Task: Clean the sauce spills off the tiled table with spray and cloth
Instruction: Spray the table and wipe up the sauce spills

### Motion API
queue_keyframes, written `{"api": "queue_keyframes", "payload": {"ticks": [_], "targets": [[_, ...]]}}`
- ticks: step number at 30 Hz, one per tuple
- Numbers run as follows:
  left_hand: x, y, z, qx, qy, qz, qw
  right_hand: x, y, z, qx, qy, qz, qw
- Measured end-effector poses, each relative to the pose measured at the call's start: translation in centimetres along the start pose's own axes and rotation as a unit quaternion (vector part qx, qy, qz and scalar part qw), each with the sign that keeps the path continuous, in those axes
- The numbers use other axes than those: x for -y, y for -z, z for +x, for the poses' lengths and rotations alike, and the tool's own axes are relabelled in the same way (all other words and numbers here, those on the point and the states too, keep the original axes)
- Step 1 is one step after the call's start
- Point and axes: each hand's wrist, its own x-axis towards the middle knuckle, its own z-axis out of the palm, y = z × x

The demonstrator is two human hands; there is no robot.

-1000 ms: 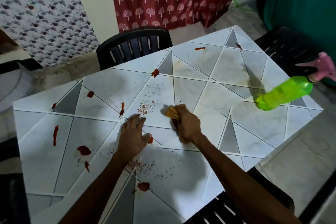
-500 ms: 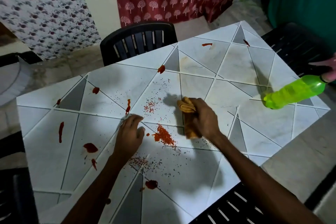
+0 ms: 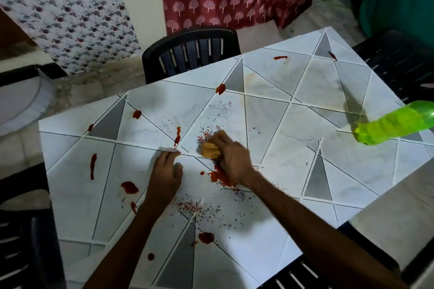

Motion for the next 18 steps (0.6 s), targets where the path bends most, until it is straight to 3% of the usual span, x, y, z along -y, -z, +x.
{"api": "queue_keyframes", "payload": {"ticks": [3, 6, 13, 18], "targets": [[0.4, 0.6, 0.3, -0.002, -0.003, 0.005, 1.0, 2.3, -1.8, -1.7, 0.031, 0.057, 0.058, 0.996], [0.4, 1.1, 0.8, -0.012, 0.0, 0.007, 1.0, 2.3, -1.5, -2.4, 0.032, 0.047, 0.146, 0.988], [1.0, 1.9, 3.0, -0.027, 0.033, 0.016, 0.999, -2.7, 5.8, 0.6, -0.108, -0.125, 0.27, 0.949], [1.4, 2.2, 4.3, 0.037, 0.079, 0.052, 0.995, -7.5, 9.7, 4.4, -0.169, -0.221, 0.232, 0.932]]}}
